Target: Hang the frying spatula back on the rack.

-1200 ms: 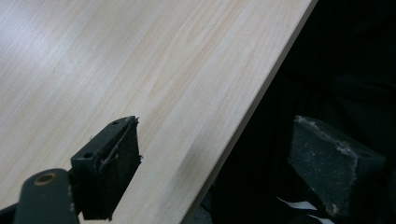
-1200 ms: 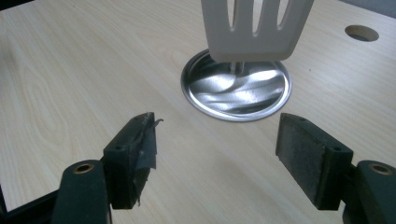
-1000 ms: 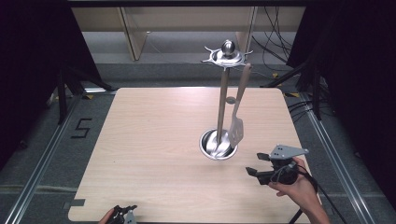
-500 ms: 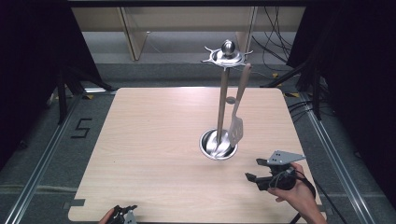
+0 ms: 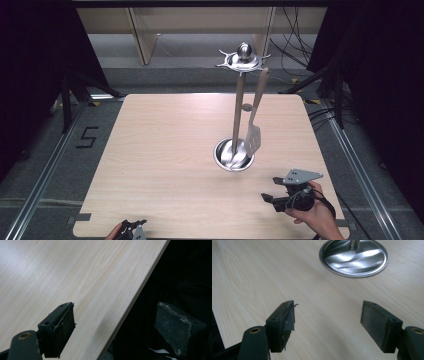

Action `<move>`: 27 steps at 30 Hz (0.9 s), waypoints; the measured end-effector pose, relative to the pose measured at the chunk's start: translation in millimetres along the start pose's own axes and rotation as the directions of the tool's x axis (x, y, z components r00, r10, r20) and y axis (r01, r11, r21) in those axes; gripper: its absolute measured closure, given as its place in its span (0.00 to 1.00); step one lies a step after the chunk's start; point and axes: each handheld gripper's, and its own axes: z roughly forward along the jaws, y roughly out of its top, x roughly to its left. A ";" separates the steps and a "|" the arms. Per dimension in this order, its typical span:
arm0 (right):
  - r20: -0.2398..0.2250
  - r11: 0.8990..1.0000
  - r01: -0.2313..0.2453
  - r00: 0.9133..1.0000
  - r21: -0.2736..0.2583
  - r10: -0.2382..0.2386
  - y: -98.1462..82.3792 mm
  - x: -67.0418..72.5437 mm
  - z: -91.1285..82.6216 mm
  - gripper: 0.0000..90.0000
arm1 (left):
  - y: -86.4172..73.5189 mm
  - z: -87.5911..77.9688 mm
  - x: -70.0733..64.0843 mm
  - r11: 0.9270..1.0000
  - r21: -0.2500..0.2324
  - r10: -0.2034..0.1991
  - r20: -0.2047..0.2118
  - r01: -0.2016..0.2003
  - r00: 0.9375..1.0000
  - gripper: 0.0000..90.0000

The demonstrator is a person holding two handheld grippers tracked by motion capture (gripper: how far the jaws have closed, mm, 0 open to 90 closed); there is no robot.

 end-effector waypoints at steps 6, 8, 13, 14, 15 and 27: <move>0.003 1.000 0.008 1.000 0.006 -0.008 -7.6 1.2 -1.3 0.31 | 0.0 0.2 -0.1 1.000 0.001 0.000 0.002 0.000 1.000 0.17; 0.000 1.000 0.000 1.000 0.008 0.000 -10.1 2.0 -1.9 0.31 | 0.1 0.3 -0.1 1.000 0.002 0.001 0.002 -0.001 1.000 0.17; 0.004 1.000 0.015 1.000 0.007 -0.015 -13.4 5.0 -1.4 0.31 | 0.1 0.2 -0.1 1.000 0.001 -0.001 0.002 0.001 1.000 0.17; 0.000 1.000 0.010 1.000 0.011 -0.010 -13.7 6.0 -0.9 0.31 | 0.1 0.1 0.0 1.000 0.001 0.001 0.001 -0.001 1.000 0.17; -0.006 1.000 -0.005 1.000 0.025 0.005 -14.0 7.6 -1.5 0.31 | 0.1 0.1 0.0 1.000 0.001 0.001 0.001 -0.001 1.000 0.17; -0.006 1.000 0.014 1.000 0.027 -0.014 -22.5 12.3 -1.6 0.31 | 0.1 1.2 0.0 1.000 0.000 -0.002 0.019 0.002 1.000 0.17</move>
